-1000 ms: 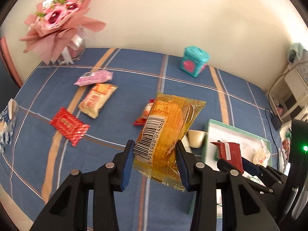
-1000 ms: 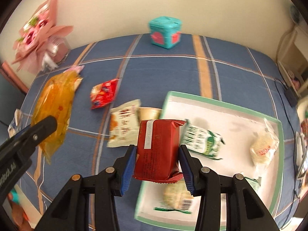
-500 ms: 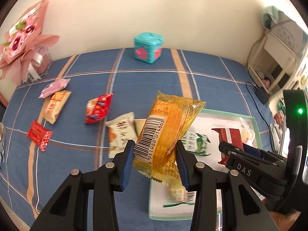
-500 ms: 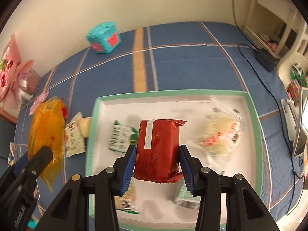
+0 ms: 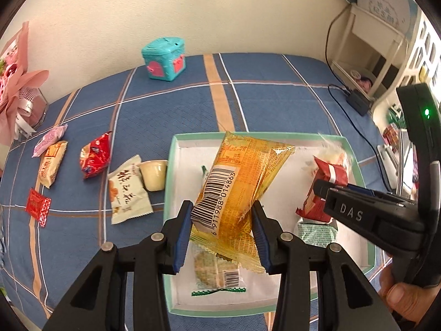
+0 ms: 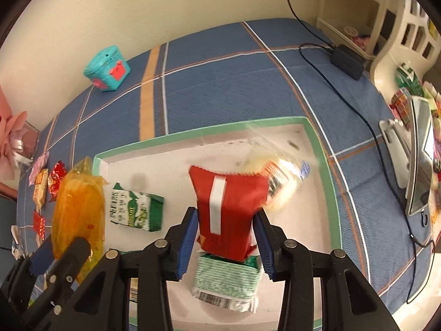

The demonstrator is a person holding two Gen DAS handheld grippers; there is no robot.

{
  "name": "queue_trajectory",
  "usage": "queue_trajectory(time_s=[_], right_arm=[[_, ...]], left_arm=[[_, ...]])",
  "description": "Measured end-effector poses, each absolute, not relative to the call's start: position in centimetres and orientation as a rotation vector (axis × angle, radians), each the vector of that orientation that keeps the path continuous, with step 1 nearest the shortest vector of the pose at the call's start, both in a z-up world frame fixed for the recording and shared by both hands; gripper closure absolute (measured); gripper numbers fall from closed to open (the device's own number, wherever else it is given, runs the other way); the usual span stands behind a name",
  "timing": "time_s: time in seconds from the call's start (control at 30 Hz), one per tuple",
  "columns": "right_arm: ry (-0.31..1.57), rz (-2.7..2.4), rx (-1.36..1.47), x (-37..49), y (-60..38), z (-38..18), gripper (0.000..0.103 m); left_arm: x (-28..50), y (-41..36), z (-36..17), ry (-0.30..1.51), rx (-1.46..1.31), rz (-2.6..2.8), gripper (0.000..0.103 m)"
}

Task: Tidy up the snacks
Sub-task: 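Carry both packs over the white tray and open both tools to drop them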

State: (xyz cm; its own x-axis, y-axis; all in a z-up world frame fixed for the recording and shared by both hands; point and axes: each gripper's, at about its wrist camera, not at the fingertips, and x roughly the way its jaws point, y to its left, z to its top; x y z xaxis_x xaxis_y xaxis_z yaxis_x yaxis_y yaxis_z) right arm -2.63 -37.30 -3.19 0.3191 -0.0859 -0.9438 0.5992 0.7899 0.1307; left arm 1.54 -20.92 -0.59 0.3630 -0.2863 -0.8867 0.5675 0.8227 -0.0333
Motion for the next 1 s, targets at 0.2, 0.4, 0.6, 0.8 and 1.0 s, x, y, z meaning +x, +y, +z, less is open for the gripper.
queue_trajectory(time_s=[0.2,0.4,0.6,0.8,1.0], right_arm=[[1.17,-0.486,0.518,-2.9,-37.8,-3.3,0.06],[1.196,-0.485,0.509,-2.6,-37.5,-3.8,0.059],[1.207,-0.494,0.509,-2.7,-37.4,-4.0,0.059],[1.203,-0.505,0.492,-2.4,-37.1,-3.4,0.057],[1.172,-0.515,0.486,-2.7,-37.0,-2.1,0.049]], left_arm=[[0.9,-21.9,-1.7,1.092,0.341,-0.569,0.06],[0.8,-22.4,-3.3,1.131,0.362,-0.57,0.06],[0.7,-22.5,-4.0,1.157,0.368,-0.57,0.058],[0.8,-22.5,-3.9,1.168,0.364,-0.569,0.054],[0.7,-22.3,-2.5,1.143,0.35,-0.584,0.048]])
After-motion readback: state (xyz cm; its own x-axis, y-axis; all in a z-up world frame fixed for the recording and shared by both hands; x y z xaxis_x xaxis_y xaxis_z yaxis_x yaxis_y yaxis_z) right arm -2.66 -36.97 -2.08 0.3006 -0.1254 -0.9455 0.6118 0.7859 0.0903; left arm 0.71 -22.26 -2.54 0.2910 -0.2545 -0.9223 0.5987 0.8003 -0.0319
